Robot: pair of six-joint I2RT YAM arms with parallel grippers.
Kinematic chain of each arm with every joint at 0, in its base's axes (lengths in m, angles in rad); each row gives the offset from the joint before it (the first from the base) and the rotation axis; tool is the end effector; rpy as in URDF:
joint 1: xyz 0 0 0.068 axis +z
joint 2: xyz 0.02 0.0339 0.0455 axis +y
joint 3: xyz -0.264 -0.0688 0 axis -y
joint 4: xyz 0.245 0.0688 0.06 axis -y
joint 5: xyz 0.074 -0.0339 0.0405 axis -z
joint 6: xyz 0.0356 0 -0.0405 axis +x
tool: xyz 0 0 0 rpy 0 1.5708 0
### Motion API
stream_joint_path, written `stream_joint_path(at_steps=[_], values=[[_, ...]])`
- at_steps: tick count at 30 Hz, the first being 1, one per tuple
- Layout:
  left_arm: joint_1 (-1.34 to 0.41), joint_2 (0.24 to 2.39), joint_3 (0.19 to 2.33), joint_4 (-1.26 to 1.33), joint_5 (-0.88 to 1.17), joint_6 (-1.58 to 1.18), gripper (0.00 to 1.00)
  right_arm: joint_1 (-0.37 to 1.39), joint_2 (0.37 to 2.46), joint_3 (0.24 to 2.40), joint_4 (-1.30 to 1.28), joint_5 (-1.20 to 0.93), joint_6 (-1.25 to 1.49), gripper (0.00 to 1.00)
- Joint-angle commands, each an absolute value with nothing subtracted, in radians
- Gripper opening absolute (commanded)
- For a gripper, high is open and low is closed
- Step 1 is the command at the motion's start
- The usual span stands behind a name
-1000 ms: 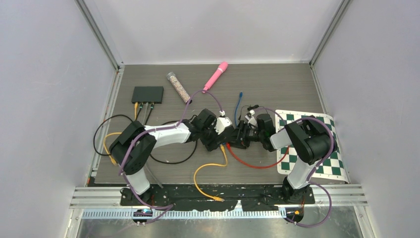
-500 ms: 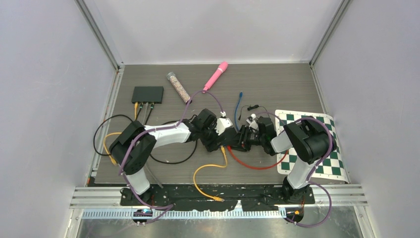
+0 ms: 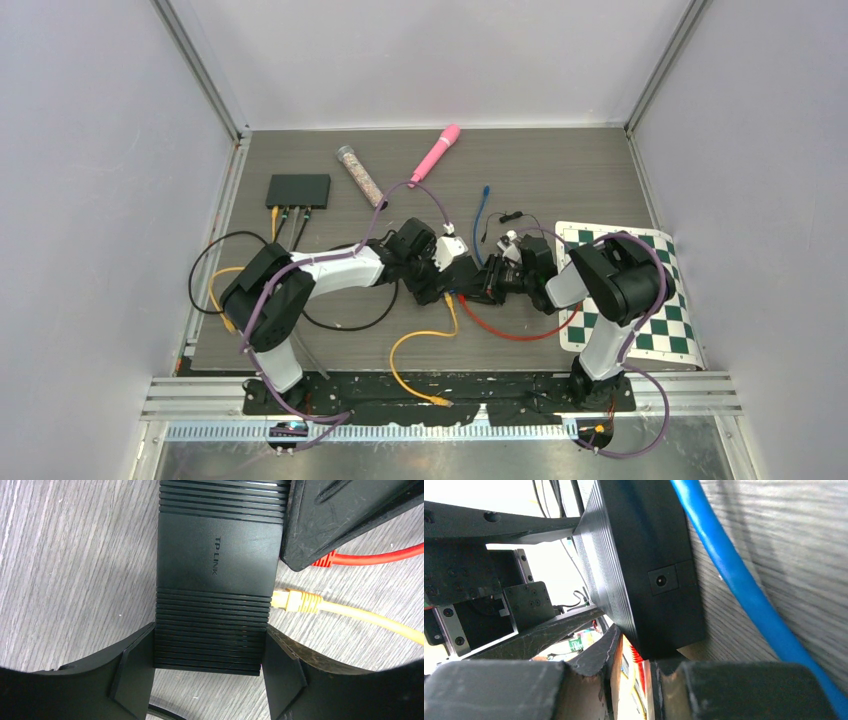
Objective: Pull the plug from the switch port
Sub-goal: Pull the connector from the switch port.
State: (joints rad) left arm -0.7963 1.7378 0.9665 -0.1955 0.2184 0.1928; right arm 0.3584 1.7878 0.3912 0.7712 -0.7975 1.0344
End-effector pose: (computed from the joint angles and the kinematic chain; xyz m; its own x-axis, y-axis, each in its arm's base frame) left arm 0.2345 -0.2507 0.1566 -0.4148 0.6914 -0.5916 0.8796 0.4710 -0.0662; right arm 0.2332 0.1145 0.0825 -0.9578 0.2824 -0.0542 0.0684 0.4068 0.9110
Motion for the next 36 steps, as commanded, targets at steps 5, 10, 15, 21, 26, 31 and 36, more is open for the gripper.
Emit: stream_joint_path(at_steps=[5, 10, 15, 21, 26, 31, 36], values=[[-0.81, 1.734, 0.929, -0.274, 0.308, 0.19, 0.51, 0.364, 1.812, 0.414, 0.795, -0.721, 1.095, 0.32], [-0.81, 1.73, 0.929, -0.277, 0.332, 0.184, 0.51, 0.364, 1.839, 0.405, 0.832, -0.696, 1.139, 0.35], [-0.81, 1.727, 0.922, -0.277, 0.368, 0.174, 0.51, 0.364, 1.833, 0.401, 0.838, -0.671, 1.15, 0.35], [-0.81, 1.733, 0.918, -0.28, 0.414, 0.171, 0.5, 0.364, 1.806, 0.407, 0.836, -0.661, 1.16, 0.29], [-0.808, 1.738, 0.919, -0.288, 0.432, 0.173, 0.5, 0.364, 1.794, 0.406, 0.834, -0.654, 1.17, 0.43], [-0.806, 1.75, 0.921, -0.29, 0.456, 0.169, 0.5, 0.364, 1.792, 0.389, 0.852, -0.647, 1.182, 0.47], [-0.795, 1.762, 0.92, -0.288, 0.472, 0.165, 0.5, 0.364, 1.791, 0.384, 0.878, -0.657, 1.192, 0.39]])
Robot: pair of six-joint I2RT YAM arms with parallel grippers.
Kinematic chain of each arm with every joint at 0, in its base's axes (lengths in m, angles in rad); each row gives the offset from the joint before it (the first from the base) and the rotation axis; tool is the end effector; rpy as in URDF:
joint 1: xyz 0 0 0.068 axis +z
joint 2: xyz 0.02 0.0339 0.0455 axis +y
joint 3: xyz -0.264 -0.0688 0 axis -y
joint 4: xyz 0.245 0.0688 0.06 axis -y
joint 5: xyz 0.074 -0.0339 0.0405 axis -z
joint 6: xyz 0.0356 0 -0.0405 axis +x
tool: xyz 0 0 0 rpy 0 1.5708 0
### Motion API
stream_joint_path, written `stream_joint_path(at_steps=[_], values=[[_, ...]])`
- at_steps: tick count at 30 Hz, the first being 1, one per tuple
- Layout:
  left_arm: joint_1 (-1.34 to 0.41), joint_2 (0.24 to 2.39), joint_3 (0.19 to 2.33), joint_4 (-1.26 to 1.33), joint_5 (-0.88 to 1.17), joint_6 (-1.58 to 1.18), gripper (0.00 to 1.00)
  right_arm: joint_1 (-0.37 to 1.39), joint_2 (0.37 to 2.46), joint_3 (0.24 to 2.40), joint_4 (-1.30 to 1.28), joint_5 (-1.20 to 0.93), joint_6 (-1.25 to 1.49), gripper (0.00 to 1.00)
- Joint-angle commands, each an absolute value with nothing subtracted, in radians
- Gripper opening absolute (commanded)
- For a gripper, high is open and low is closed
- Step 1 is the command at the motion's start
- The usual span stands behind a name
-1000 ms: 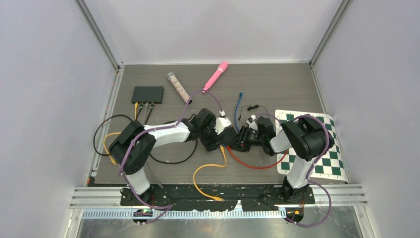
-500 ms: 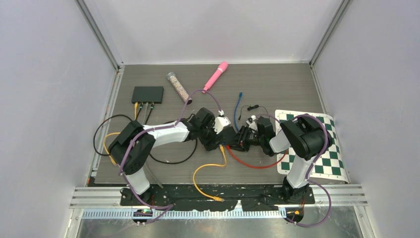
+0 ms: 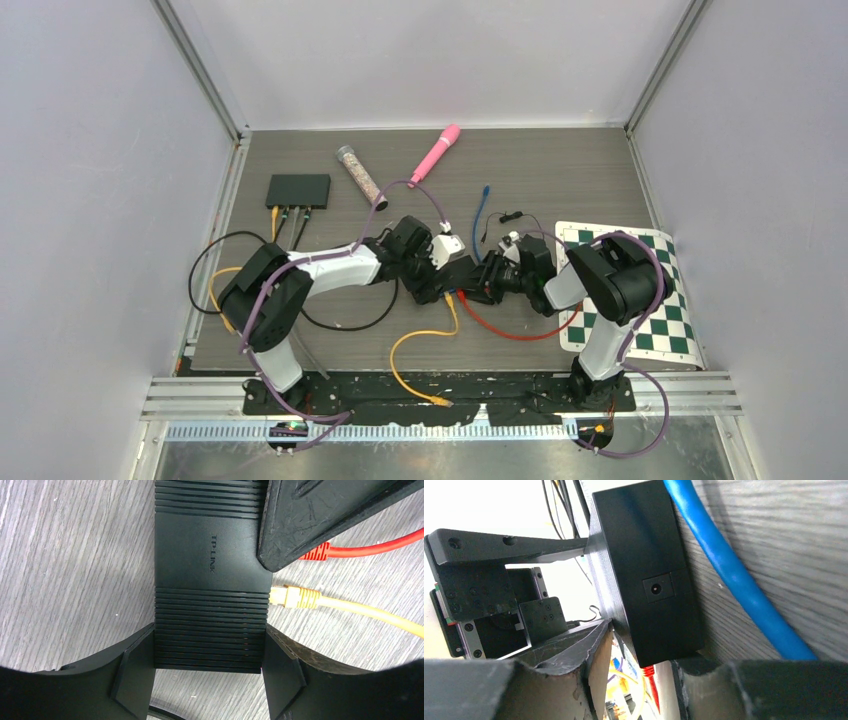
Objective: Pull the plug from the switch port
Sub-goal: Pull the connector from the switch port.
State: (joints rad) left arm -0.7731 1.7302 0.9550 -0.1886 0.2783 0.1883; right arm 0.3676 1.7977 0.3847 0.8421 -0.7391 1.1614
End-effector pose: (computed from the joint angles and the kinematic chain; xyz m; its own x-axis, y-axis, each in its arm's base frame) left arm 0.2370 -0.2449 0.1566 -0.4308 0.6718 -0.6026 0.8798 0.4612 -0.1149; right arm 0.2355 0.1164 0.0840 -0.9296 0.3685 -0.0010 0.1463 0.3716 0.9168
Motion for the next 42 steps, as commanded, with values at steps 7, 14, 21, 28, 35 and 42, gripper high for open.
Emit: stream_joint_path(at_steps=[7, 14, 21, 28, 35, 42], values=[[-0.766, 1.764, 0.915, -0.276, 0.484, 0.157, 0.5, 0.364, 1.766, 0.37, 0.962, -0.739, 1.183, 0.52], [-0.762, 1.78, 0.934, -0.294, 0.476, 0.167, 0.49, 0.364, 1.758, 0.326, 0.984, -0.752, 1.176, 0.43], [-0.763, 1.784, 0.939, -0.297, 0.472, 0.166, 0.49, 0.364, 1.777, 0.329, 1.03, -0.768, 1.203, 0.34], [-0.762, 1.79, 0.942, -0.296, 0.455, 0.16, 0.49, 0.364, 1.755, 0.306, 1.001, -0.781, 1.182, 0.46], [-0.762, 1.79, 0.943, -0.297, 0.448, 0.158, 0.48, 0.364, 1.752, 0.296, 0.977, -0.771, 1.168, 0.33], [-0.762, 1.792, 0.945, -0.297, 0.449, 0.158, 0.48, 0.364, 1.747, 0.312, 0.97, -0.77, 1.171, 0.28]])
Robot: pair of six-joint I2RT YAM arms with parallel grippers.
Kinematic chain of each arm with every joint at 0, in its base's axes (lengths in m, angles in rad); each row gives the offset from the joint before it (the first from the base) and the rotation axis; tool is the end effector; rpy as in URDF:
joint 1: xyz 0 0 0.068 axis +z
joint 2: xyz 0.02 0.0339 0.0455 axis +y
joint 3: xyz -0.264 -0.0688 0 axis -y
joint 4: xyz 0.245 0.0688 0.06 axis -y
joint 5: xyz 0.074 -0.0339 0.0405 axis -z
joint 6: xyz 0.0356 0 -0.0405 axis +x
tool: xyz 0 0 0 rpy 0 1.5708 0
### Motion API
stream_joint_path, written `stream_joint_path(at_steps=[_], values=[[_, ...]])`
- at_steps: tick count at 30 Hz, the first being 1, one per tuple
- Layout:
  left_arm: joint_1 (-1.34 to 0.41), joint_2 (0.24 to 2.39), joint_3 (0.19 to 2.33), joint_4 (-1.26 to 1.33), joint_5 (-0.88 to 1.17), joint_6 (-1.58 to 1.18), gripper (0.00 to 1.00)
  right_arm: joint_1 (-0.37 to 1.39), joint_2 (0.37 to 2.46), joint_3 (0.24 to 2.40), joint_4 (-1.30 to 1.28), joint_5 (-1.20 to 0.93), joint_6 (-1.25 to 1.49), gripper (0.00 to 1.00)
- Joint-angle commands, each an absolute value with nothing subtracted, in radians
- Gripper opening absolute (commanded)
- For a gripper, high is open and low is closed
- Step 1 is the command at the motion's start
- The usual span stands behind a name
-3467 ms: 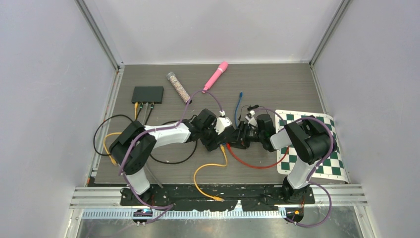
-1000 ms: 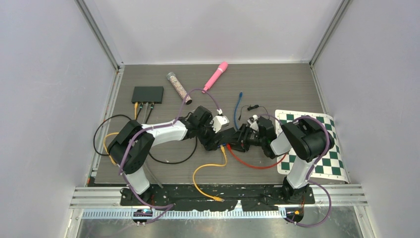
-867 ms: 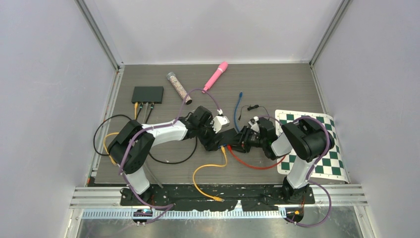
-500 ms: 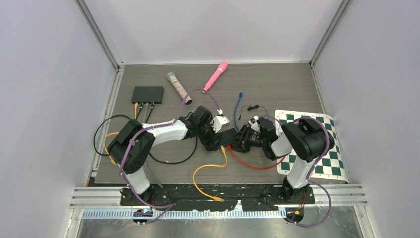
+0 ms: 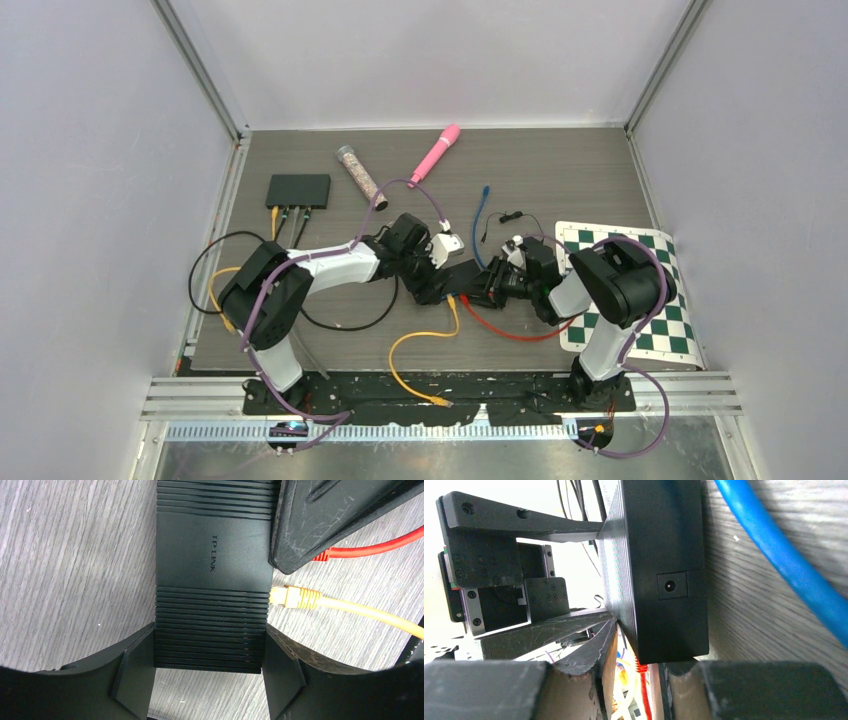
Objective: Pull the plug from the switch port
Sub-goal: Pull the connector from the switch port.
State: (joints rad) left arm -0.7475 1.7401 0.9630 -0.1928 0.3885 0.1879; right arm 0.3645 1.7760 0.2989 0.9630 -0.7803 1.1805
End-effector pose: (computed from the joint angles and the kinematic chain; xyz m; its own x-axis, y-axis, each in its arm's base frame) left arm 0.2414 -0.2422 0.1565 -0.4474 0.6504 -0.6138 0.8854 0.4190 -0.2013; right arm 0.2180 0.1100 0.0848 -0.9384 0.3454 -0.0114 0.1108 0.3317 0.9369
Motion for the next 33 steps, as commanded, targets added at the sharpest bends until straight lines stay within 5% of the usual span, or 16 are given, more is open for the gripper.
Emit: stream_joint_path(at_steps=[1, 6, 14, 22, 33], values=[[-0.762, 1.792, 0.945, -0.299, 0.447, 0.158, 0.48, 0.364, 1.745, 0.312, 0.97, -0.772, 1.172, 0.3], [-0.762, 1.793, 0.945, -0.299, 0.445, 0.156, 0.48, 0.364, 1.731, 0.298, 0.967, -0.785, 1.16, 0.4], [-0.763, 1.794, 0.946, -0.299, 0.444, 0.155, 0.48, 0.364, 1.735, 0.277, 0.983, -0.787, 1.161, 0.32], [-0.762, 1.794, 0.948, -0.302, 0.442, 0.155, 0.47, 0.358, 1.737, 0.259, 1.028, -0.791, 1.185, 0.43], [-0.762, 1.794, 0.947, -0.304, 0.447, 0.157, 0.47, 0.345, 1.712, 0.245, 1.036, -0.753, 1.193, 0.38]])
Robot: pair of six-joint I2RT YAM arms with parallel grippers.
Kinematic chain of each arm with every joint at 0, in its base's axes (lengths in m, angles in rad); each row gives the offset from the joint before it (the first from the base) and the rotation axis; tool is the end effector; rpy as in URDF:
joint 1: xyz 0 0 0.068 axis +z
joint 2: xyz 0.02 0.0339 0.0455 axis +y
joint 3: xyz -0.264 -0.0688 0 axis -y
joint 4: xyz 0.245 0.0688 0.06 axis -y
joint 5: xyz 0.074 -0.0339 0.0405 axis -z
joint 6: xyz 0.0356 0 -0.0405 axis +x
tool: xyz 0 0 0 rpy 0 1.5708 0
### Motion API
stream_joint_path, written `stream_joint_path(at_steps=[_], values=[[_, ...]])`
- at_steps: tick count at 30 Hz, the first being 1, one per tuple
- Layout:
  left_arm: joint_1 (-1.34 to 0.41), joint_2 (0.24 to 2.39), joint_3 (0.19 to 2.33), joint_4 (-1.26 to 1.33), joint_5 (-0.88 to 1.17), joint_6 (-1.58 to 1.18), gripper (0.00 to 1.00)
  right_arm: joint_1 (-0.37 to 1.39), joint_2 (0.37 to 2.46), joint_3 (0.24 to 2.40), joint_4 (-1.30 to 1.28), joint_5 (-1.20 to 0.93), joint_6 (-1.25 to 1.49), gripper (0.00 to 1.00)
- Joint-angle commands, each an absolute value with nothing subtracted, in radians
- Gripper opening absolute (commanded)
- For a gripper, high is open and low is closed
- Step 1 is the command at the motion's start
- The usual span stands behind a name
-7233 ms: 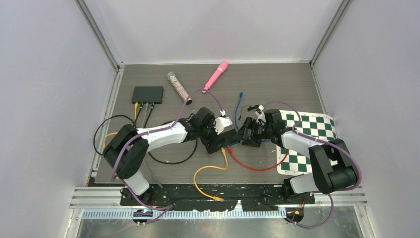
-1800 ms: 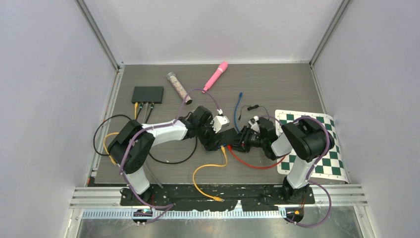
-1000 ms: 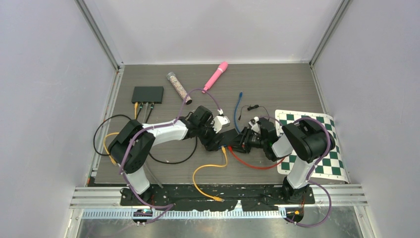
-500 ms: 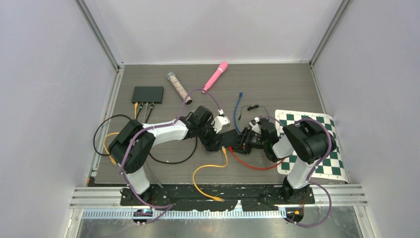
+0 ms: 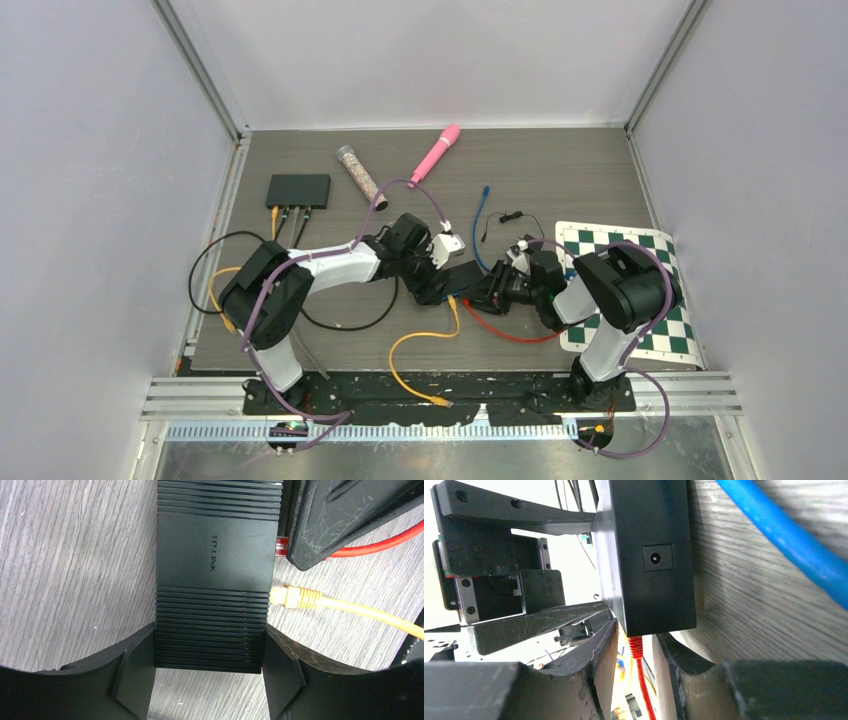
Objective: Pull the plug from the switch port
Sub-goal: Pull the connector from the switch port.
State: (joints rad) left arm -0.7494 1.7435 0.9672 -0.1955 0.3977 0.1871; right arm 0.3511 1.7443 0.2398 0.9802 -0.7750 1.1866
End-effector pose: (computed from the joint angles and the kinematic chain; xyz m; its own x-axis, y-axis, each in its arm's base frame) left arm 0.2413 -0.2434 0.1565 -0.4475 0.6507 -0.6135 0.8866 0.4124 -0.2094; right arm 0.2053 0.1017 0.0833 -0.9313 0.3643 0.0003 0.1305 0.3330 0.9339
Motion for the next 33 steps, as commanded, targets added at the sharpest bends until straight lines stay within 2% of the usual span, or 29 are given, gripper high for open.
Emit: stream_joint_path(at_steps=[1, 5, 9, 13, 18, 23, 33], values=[[-0.762, 1.794, 0.948, -0.305, 0.452, 0.159, 0.47, 0.345, 1.713, 0.253, 1.037, -0.751, 1.196, 0.38], [-0.763, 1.794, 0.948, -0.307, 0.464, 0.164, 0.47, 0.345, 1.722, 0.272, 1.033, -0.727, 1.202, 0.38], [-0.763, 1.796, 0.951, -0.311, 0.464, 0.164, 0.47, 0.346, 1.741, 0.284, 1.022, -0.724, 1.195, 0.34], [-0.762, 1.797, 0.952, -0.311, 0.463, 0.163, 0.47, 0.345, 1.767, 0.295, 1.052, -0.725, 1.213, 0.25], [-0.762, 1.8, 0.957, -0.314, 0.458, 0.163, 0.47, 0.345, 1.772, 0.296, 1.05, -0.729, 1.21, 0.2], [-0.762, 1.8, 0.955, -0.313, 0.454, 0.161, 0.47, 0.345, 1.777, 0.29, 1.046, -0.737, 1.202, 0.06], [-0.761, 1.809, 0.975, -0.325, 0.309, 0.119, 0.47, 0.379, 1.725, 0.325, 0.894, -0.74, 1.113, 0.05]])
